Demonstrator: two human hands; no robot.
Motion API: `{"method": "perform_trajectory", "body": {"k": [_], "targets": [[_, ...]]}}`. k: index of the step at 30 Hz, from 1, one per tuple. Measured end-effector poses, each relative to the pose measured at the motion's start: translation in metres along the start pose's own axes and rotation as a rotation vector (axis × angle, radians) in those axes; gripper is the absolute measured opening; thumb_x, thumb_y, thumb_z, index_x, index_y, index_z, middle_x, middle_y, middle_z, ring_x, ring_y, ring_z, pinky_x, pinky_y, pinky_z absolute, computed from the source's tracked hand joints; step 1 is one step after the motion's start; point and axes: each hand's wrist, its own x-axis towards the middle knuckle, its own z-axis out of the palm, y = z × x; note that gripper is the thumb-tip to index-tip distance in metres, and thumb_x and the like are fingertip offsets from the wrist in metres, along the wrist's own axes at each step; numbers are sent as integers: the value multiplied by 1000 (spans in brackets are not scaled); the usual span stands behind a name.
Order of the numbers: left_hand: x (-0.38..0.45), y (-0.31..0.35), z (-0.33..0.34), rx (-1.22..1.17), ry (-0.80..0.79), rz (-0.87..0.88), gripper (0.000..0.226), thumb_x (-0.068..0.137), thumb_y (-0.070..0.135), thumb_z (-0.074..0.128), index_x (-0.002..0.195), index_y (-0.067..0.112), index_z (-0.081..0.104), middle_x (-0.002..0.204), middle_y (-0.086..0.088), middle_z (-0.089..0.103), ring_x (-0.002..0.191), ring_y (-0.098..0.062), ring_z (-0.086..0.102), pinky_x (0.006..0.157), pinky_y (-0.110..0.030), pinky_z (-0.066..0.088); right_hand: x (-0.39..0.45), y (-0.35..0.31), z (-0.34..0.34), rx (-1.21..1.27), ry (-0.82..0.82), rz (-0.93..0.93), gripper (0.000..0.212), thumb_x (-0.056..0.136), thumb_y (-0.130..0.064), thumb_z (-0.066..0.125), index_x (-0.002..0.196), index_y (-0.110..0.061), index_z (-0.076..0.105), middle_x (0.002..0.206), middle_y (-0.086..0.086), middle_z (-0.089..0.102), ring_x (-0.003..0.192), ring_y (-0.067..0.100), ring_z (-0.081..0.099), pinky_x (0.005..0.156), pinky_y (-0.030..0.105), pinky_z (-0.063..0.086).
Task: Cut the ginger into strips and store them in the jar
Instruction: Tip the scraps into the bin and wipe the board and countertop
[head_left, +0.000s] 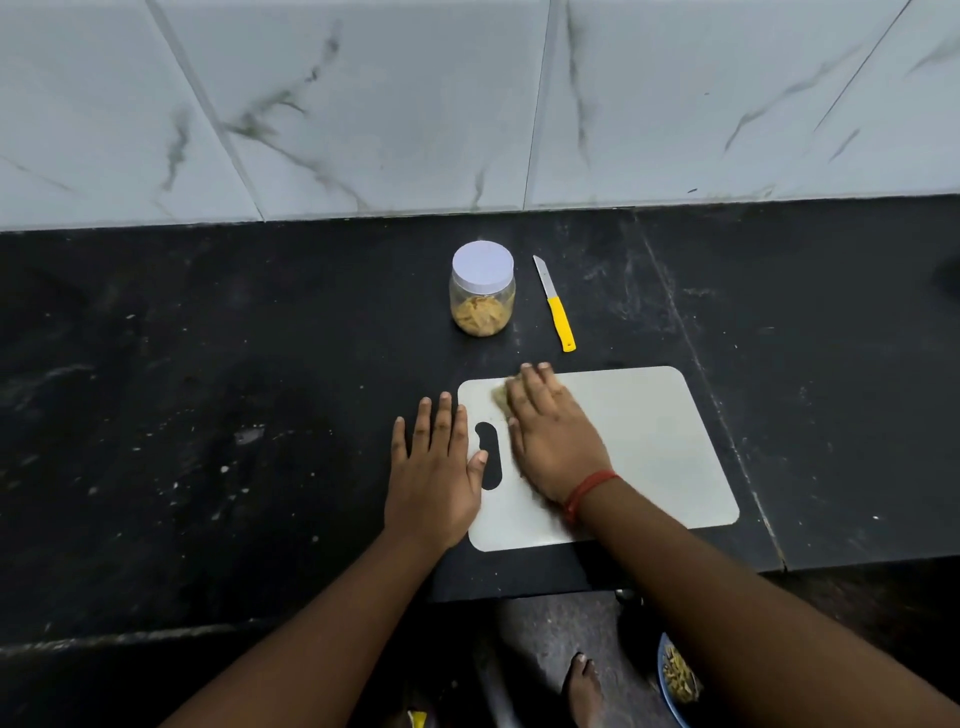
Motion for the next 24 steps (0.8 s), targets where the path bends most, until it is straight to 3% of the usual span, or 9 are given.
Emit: {"method": "perform_trajectory", "body": {"k": [2,5,9,12,15,19,20,22,24], "targets": [[-1,-1,0,-1,-17,23,70,101,50,15,157,13,33,167,-11,23,154,-31,20,123,-57,17,-4,2,-3,2,-4,-134,53,100,-34,27,148,-12,34,155,10,29,146,27,18,119,38,20],[-1,-17,-3,-9,5,24,73,100,56,16,159,15,30,168,-11,18,155,-32,15,123,-56,16,0,11,-6,-11,34,-22,54,100,-35,24,149,-13,32,156,9,28,147,26,16,120,37,18],[-3,-58,-8,9,6,-83,81,97,65,13,161,17,21,170,-11,8,157,-31,3,125,-53,4,4,13,-4,-17,-7,-24,55,100,-36,23,150,-14,31,157,9,26,147,26,15,120,38,17],[-4,-62,-10,8,11,-81,78,99,63,15,160,16,28,168,-12,15,156,-30,11,125,-54,8,14,-9,-3,-24,-4,70,58,98,-34,20,148,-9,33,155,15,27,146,33,15,119,42,18],[-5,-59,-9,24,7,-67,77,99,61,12,160,17,29,168,-11,17,156,-30,14,125,-55,12,18,-40,0,-57,-59,-164,55,98,-32,27,147,-9,36,155,15,28,145,33,19,118,43,22],[-6,-63,-10,24,21,-77,76,99,62,14,160,18,26,168,-10,18,156,-29,13,125,-54,12,33,-30,-5,-39,-14,72,60,96,-30,15,147,-6,33,153,19,30,145,37,16,120,44,15],[-6,-62,-10,25,20,-79,76,99,62,14,160,19,26,168,-10,18,156,-29,13,125,-54,11,30,-35,-5,-49,-37,21,60,96,-30,14,148,-5,32,153,20,30,145,37,16,120,45,14],[-6,-60,-10,26,16,-73,76,99,63,14,161,20,24,169,-9,16,156,-29,12,125,-53,10,22,-39,-1,-60,-56,-170,55,99,-30,22,148,-7,33,155,16,28,145,33,18,119,43,18],[-5,-61,-10,25,22,-69,76,99,63,13,161,21,23,169,-9,16,156,-29,11,125,-53,10,18,-28,-3,-2,-17,-54,53,99,-29,29,148,-10,34,155,14,27,145,33,19,119,40,19]]}}
